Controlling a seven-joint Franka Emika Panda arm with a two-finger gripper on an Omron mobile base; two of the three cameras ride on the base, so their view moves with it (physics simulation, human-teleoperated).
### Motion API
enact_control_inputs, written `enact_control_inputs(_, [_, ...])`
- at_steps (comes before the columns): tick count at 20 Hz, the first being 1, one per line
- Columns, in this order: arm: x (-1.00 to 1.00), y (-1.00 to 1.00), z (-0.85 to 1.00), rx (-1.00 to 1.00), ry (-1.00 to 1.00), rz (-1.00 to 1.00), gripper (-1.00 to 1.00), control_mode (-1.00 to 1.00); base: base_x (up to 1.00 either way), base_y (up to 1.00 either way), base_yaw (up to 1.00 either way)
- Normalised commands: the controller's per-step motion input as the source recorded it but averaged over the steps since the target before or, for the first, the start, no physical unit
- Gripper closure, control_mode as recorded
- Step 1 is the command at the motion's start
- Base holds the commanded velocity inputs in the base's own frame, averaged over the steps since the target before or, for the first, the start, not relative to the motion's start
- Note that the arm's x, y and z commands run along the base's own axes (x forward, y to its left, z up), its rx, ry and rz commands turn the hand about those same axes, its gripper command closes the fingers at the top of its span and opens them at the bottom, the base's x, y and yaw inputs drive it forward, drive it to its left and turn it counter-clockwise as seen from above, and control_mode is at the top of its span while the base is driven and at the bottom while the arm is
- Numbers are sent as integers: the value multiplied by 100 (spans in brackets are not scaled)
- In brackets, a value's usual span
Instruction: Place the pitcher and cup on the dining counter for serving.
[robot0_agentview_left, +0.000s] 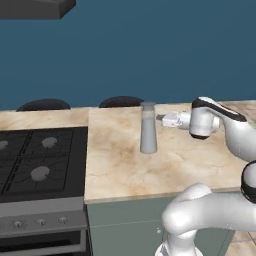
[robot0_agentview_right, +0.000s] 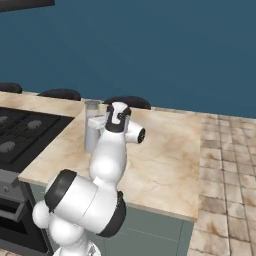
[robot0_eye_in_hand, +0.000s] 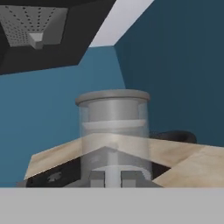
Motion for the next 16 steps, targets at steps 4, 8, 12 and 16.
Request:
enact_control_inputs(4, [77,8,-17,0,0,0,100,-100,0,0,0])
enact_control_inputs(8, [64,0,-18,0,-1,0,100,-100,0,0,0])
enact_control_inputs(12, [43,1,-35,0,-7,0,100,-100,0,0,0])
enact_control_inputs(16, [29,7,-61,0,-13,1,100,-100,0,0,0])
